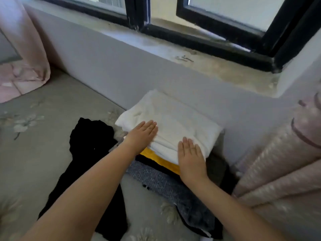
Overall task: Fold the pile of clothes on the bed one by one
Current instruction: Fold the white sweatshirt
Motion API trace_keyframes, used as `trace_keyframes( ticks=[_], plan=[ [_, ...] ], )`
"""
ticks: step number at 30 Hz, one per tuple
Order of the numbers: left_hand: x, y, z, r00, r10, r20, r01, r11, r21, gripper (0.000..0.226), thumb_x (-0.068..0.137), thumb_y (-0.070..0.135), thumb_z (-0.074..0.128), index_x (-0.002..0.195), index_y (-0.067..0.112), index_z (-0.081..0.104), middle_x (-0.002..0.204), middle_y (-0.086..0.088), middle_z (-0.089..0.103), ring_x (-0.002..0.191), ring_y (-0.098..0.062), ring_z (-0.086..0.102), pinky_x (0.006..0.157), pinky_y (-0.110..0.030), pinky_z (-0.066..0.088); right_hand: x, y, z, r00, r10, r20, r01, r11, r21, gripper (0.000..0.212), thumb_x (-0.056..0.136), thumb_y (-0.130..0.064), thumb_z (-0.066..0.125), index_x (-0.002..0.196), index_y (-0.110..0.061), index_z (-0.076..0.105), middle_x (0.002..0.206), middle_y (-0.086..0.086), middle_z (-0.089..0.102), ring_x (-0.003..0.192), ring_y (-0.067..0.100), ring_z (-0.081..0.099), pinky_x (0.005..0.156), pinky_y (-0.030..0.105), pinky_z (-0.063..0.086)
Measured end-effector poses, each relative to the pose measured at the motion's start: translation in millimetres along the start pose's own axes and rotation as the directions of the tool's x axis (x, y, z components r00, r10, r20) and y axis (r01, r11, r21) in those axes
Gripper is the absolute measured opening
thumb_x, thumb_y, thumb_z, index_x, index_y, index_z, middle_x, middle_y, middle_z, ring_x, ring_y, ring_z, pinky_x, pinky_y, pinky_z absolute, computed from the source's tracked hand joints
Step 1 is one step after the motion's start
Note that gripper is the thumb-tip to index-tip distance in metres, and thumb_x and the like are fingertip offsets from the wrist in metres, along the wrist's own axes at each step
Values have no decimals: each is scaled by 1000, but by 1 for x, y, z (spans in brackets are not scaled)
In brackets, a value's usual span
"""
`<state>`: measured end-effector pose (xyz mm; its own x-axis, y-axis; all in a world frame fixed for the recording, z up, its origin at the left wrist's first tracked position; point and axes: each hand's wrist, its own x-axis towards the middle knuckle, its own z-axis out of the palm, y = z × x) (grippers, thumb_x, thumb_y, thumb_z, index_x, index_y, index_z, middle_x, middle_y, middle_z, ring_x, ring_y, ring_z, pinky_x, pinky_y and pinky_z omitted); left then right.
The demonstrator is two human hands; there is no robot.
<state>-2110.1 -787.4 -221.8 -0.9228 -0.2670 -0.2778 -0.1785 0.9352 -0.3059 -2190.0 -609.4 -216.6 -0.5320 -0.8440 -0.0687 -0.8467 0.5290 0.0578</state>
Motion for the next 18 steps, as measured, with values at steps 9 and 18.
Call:
trace_keyframes(
  ticks=[9,18],
  plan=[
    [5,78,147,960,-186,211,238,937,-256,62,98,15,23,139,4,-23,152,-10,-21,141,-24,-17,113,-32,-10,-14,-16,148,987,-51,155,51,999,4,75,43,-13,87,111,4,62,118,26,59,109,40,58,85,57,45],
    [-55,115,180,881,-473,26,404,721,-563,55,92,8,40,143,11,21,151,-13,19,141,-32,13,114,-40,4,-24,-28,145,950,-299,-88,307,948,87,78,48,-22,87,115,5,59,123,29,54,114,45,52,90,63,31]
  ],
)
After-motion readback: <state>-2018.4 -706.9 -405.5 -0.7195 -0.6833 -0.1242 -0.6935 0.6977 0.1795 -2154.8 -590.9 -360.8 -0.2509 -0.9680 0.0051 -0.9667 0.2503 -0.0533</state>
